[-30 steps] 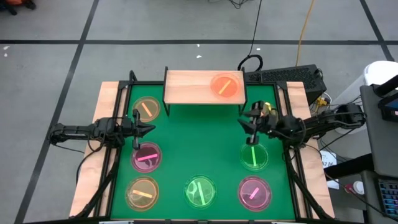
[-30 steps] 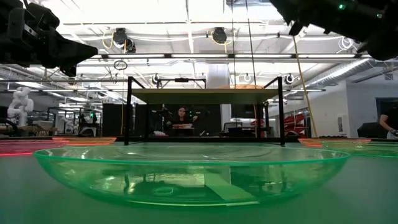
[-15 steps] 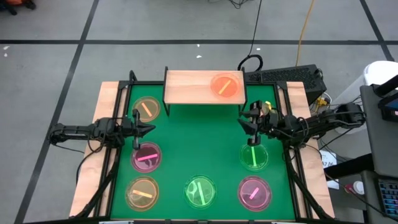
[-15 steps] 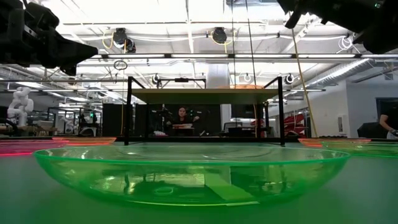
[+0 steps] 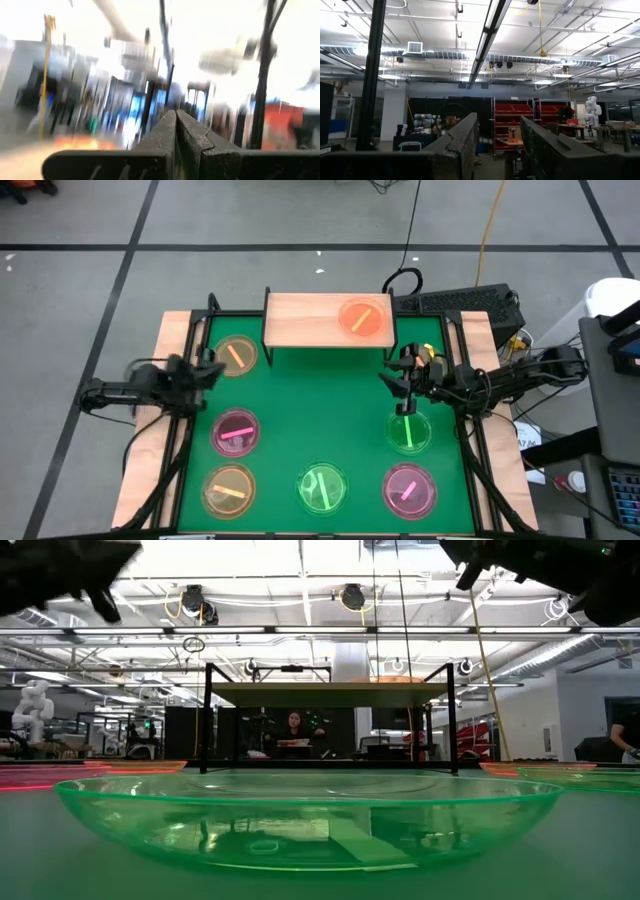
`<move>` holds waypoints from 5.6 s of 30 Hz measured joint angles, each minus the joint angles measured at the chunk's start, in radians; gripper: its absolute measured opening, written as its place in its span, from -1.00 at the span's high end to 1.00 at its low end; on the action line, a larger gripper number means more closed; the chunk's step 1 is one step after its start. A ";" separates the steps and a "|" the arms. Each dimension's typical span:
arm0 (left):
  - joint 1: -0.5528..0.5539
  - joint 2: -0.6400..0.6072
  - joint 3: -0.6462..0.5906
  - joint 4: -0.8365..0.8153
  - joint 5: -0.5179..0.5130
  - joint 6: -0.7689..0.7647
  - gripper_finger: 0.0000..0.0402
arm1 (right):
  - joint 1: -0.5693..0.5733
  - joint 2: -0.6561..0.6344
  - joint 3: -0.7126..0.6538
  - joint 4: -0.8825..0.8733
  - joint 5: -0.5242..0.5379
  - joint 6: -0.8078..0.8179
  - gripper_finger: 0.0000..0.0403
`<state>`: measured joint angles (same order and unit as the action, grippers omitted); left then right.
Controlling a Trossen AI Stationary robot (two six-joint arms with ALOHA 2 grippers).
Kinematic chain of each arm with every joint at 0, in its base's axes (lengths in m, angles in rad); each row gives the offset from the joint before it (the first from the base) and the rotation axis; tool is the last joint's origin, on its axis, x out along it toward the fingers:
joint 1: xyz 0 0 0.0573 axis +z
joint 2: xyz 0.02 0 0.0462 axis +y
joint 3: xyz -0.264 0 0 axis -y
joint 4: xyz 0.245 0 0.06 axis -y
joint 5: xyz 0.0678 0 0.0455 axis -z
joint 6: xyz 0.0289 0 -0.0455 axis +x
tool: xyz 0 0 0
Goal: Place and stack plates onto a shelf
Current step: Stack the green plate on top of the orange plate on the shelf
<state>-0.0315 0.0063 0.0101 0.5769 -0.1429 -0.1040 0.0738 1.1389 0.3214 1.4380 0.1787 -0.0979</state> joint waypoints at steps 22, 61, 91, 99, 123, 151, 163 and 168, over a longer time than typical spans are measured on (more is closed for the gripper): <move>-0.053 0.655 0.659 -0.515 -0.103 0.100 0.90 | 0.000 0.000 0.001 -0.023 0.003 -0.082 0.34; -0.414 1.676 1.014 -0.862 0.003 -0.328 0.71 | 0.000 -0.105 0.001 -0.180 0.004 -0.124 0.34; -0.417 1.827 1.006 -0.729 0.161 -0.644 0.71 | 0.000 -0.105 0.000 -0.202 0.006 -0.124 0.34; -0.404 1.863 1.004 -0.691 0.222 -0.688 0.71 | 0.000 -0.106 0.000 -0.202 0.008 -0.124 0.34; -0.404 1.858 1.148 -1.064 0.127 -0.312 0.71 | 0.000 -0.106 0.000 -0.202 0.008 -0.127 0.34; -0.706 1.866 1.342 -1.000 -0.275 0.265 0.71 | 0.000 -0.106 0.000 -0.208 0.008 -0.127 0.34; -0.698 1.987 1.342 -0.925 -0.298 0.357 0.71 | 0.000 -0.106 0.000 -0.216 0.008 -0.125 0.34; -0.698 1.986 1.342 -0.916 -0.288 0.358 0.71 | 0.000 -0.106 0.000 -0.216 0.008 -0.124 0.34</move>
<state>-0.7300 1.9919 1.3518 -0.3393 -0.4304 0.2537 0.0738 1.0332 0.3214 1.2217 0.1867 -0.2222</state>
